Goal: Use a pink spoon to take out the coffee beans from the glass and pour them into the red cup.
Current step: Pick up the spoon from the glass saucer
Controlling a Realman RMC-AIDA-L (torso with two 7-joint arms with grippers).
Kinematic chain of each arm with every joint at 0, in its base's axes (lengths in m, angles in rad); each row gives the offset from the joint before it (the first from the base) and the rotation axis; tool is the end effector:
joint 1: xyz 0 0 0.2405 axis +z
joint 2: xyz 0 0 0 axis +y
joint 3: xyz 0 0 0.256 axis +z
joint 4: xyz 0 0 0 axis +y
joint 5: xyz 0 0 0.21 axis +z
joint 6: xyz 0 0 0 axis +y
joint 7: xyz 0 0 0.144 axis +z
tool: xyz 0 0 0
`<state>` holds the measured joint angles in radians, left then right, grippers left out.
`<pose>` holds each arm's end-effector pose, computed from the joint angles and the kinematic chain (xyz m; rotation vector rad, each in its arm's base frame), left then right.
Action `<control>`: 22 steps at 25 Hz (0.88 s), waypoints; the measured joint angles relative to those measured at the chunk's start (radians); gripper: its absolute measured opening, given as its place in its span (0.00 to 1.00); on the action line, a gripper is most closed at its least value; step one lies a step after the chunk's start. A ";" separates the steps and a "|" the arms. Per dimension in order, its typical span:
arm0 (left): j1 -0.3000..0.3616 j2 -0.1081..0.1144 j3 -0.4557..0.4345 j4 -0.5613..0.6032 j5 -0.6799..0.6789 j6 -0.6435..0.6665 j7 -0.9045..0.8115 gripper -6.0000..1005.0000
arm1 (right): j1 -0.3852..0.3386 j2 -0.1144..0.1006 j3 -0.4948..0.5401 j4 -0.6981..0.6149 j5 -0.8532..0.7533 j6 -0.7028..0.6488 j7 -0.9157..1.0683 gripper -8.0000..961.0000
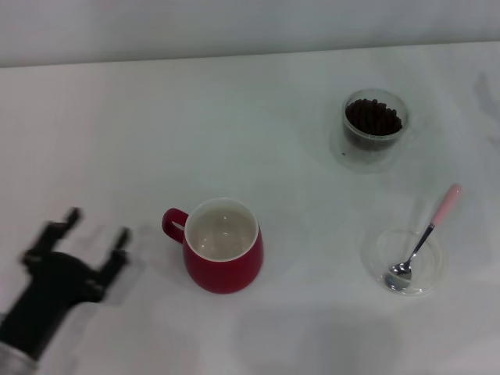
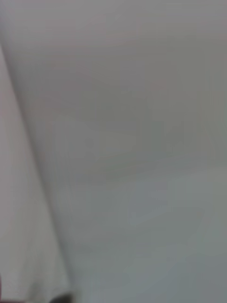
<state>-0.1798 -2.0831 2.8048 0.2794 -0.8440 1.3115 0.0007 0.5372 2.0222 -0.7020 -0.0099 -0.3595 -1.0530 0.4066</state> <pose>-0.3195 0.2106 -0.0880 -1.9992 -0.4080 -0.6874 0.3813 0.3564 0.0634 -1.1874 0.8134 0.7466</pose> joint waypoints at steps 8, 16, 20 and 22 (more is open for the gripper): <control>0.067 0.000 -0.001 -0.020 -0.269 0.112 -0.010 0.73 | -0.142 -0.038 -0.204 -0.083 -0.011 0.025 0.510 0.88; 0.016 0.002 0.000 -0.085 -0.443 0.114 -0.084 0.73 | -0.248 -0.215 -0.659 -0.123 -0.206 -0.031 1.130 0.88; -0.007 0.002 0.001 -0.103 -0.480 0.113 -0.101 0.73 | -0.242 -0.270 -0.737 -0.096 -0.352 -0.145 1.266 0.88; -0.013 0.002 0.001 -0.103 -0.481 0.113 -0.102 0.73 | -0.241 -0.278 -0.740 -0.080 -0.393 -0.192 1.273 0.88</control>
<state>-0.1928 -2.0815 2.8056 0.1763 -1.3247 1.4240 -0.1012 0.2959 1.7443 -1.4424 -0.0902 -0.7521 -1.2450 1.6798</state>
